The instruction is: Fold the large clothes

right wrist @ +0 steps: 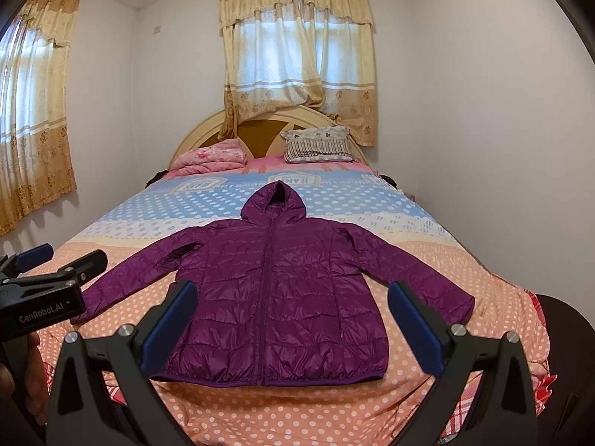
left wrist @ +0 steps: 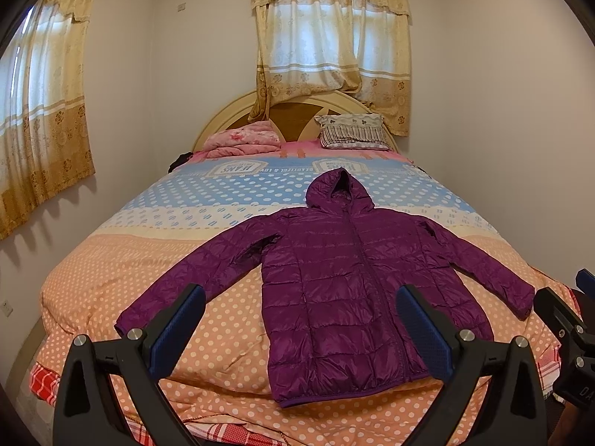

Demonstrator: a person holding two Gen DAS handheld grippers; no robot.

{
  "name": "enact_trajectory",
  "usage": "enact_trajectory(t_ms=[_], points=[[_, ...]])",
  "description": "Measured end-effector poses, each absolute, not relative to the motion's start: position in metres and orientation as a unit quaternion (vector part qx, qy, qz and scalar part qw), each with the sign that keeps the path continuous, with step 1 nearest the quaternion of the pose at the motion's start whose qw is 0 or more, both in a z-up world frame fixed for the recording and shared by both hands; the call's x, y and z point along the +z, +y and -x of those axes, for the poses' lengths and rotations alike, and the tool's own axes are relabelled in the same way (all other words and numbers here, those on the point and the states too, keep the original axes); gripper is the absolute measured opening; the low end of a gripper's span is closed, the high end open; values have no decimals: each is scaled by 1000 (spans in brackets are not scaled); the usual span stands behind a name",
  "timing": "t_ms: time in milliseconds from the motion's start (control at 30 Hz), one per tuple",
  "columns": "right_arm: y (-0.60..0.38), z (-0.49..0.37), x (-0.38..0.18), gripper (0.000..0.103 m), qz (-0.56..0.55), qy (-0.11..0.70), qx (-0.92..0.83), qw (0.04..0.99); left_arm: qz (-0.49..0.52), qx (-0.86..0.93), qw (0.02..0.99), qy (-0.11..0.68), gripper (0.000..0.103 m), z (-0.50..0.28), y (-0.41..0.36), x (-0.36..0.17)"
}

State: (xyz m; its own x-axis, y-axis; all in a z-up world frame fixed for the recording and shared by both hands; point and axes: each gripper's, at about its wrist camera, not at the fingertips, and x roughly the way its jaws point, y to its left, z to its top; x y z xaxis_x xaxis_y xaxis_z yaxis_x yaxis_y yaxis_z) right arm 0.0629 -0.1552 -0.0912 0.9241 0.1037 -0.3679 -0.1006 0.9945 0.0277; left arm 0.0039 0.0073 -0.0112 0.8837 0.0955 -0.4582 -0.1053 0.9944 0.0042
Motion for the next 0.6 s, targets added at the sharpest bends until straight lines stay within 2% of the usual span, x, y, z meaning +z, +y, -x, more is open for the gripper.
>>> enact_trajectory(t_ms=[600], points=[[-156,-65,-97,103,-5,195,53,979,13,56,969,240,102,-8,12,-13]])
